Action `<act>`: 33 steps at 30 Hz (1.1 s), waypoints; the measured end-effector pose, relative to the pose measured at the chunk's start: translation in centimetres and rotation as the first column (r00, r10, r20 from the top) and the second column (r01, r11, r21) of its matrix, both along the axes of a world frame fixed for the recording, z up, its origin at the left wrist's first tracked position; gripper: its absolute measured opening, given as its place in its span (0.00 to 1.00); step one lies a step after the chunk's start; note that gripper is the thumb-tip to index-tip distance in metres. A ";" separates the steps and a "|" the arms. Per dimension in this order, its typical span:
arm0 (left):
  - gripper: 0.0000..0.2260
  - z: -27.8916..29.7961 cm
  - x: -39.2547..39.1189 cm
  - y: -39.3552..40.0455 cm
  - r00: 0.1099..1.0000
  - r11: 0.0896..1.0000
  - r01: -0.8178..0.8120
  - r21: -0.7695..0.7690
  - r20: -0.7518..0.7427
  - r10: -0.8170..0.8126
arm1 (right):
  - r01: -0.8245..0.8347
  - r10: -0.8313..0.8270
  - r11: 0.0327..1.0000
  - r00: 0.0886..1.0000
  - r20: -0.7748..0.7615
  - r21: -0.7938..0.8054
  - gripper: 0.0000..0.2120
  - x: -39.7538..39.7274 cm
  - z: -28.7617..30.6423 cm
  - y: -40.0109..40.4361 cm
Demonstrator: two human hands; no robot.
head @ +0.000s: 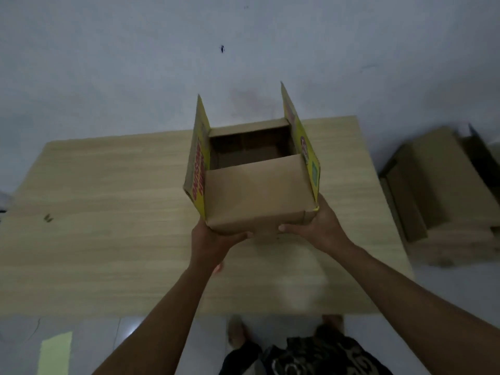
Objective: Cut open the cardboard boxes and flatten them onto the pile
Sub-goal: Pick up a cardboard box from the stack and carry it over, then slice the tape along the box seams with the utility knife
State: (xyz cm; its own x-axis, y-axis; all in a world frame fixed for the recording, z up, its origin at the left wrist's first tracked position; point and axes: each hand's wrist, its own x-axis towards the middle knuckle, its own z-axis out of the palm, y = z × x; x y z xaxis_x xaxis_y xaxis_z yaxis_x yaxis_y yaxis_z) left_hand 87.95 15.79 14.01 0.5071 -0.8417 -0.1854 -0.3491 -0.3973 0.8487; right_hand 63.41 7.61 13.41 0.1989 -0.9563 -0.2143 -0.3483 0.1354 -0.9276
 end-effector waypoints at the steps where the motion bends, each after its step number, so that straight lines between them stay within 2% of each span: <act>1: 0.33 -0.6 0.8 0.0 0.999 0.999 0.034 0.026 -0.005 -0.034 | 0.027 -0.026 0.999 0.999 -0.018 0.035 0.47 0.7 -0.3 0.5; 3: 0.29 -1.6 2.2 0.0 0.997 0.996 0.067 0.056 -0.040 -0.064 | 0.066 -0.063 0.993 0.997 -0.041 0.099 0.42 1.6 -0.6 1.5; 5: 0.28 -2.5 3.3 0.2 0.995 0.992 0.085 0.093 -0.059 -0.080 | 0.103 -0.095 0.987 0.993 -0.069 0.126 0.40 2.3 -1.0 2.2; 10: 0.31 -4.7 5.5 0.7 0.992 0.979 0.115 0.168 -0.064 -0.105 | 0.170 -0.154 0.975 0.981 -0.118 0.143 0.44 3.7 -1.9 3.9; 13: 0.27 -4.9 5.7 0.7 0.986 0.974 0.168 0.152 -0.039 -0.164 | 0.231 -0.206 0.961 0.965 -0.164 0.152 0.42 3.7 -2.9 4.6; 16: 0.31 -4.5 6.0 0.2 0.973 0.963 0.229 0.139 -0.031 -0.227 | 0.246 -0.217 0.956 0.960 -0.179 0.160 0.43 3.7 -3.0 4.7; 19: 0.39 -3.7 6.0 -0.2 0.946 0.934 0.323 0.153 -0.056 -0.318 | 0.261 -0.229 0.946 0.958 -0.173 0.192 0.42 3.5 -3.1 4.8; 21: 0.46 -2.2 6.1 -0.2 0.931 0.928 0.361 0.089 -0.086 -0.354 | 0.252 -0.231 0.941 0.966 -0.116 0.226 0.41 3.4 -3.0 4.8; 22: 0.46 -1.4 6.0 -0.1 0.932 0.936 0.352 0.024 -0.096 -0.348 | 0.242 -0.233 0.940 0.970 -0.067 0.241 0.37 3.4 -2.9 4.9; 23: 0.42 -0.4 5.8 0.0 0.940 0.946 0.319 -0.054 -0.108 -0.323 | 0.226 -0.232 0.941 0.973 -0.007 0.250 0.32 3.4 -2.5 4.9; 25: 0.28 1.5 5.4 0.0 0.961 0.966 0.212 -0.148 -0.147 -0.233 | 0.182 -0.219 0.947 0.969 0.115 0.264 0.25 3.6 -0.9 4.9; 27: 0.22 2.7 5.4 -0.6 0.968 0.983 0.096 -0.155 -0.217 -0.128 | 0.154 -0.210 0.953 0.956 0.203 0.259 0.26 3.7 0.3 4.9; 29: 0.21 3.3 6.1 -1.2 0.955 0.991 0.005 -0.131 -0.292 -0.044 | 0.134 -0.197 0.961 0.946 0.257 0.243 0.31 4.0 1.5 4.7; 33: 0.26 3.2 9.0 -1.8 0.962 0.998 -0.010 -0.059 -0.272 -0.006 | 0.292 -0.404 0.907 0.807 0.431 0.304 0.22 6.5 3.6 3.5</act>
State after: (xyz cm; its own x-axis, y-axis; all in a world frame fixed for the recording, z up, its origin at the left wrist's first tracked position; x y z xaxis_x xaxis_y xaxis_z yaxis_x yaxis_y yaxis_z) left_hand 96.94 13.98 17.20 0.4462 -0.8543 -0.2666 -0.1010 -0.3440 0.9335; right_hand 69.89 11.07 17.00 -0.0085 -0.9220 -0.3870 0.2349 0.3744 -0.8970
